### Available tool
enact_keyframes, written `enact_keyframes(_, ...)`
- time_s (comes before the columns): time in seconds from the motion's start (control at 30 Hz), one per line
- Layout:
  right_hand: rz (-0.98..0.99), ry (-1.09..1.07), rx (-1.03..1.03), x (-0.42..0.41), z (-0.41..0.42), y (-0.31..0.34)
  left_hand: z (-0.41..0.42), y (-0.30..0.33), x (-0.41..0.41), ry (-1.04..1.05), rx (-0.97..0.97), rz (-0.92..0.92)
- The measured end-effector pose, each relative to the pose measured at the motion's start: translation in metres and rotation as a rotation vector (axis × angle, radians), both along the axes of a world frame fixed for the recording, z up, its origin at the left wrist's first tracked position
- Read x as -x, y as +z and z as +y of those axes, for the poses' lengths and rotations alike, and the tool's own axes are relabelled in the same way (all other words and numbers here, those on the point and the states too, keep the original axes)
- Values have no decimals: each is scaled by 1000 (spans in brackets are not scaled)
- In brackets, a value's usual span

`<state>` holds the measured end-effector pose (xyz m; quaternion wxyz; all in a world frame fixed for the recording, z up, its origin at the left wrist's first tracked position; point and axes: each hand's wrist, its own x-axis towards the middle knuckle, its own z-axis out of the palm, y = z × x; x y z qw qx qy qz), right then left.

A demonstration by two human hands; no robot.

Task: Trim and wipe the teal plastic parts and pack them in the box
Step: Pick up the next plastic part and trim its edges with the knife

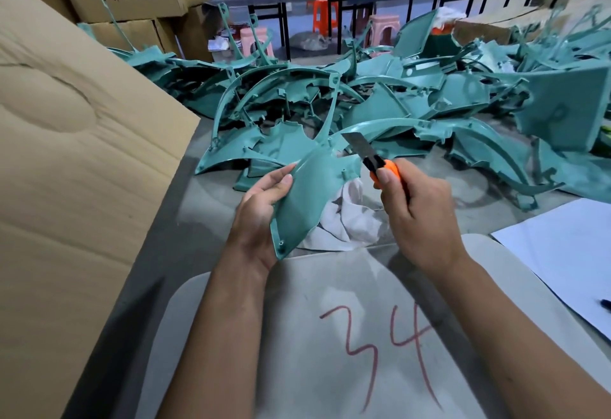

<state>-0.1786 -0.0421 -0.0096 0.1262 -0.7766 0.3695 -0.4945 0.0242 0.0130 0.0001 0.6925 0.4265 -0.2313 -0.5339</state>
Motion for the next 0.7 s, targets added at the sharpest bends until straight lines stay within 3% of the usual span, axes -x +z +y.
enact_keyframes(0.53,-69,-123,-108,-9,3,-3,2,3,6,-135,40,155)
enact_keyframes(0.7,8,-132,-15,-7,2,-2,-2,0,7,-223,9,339)
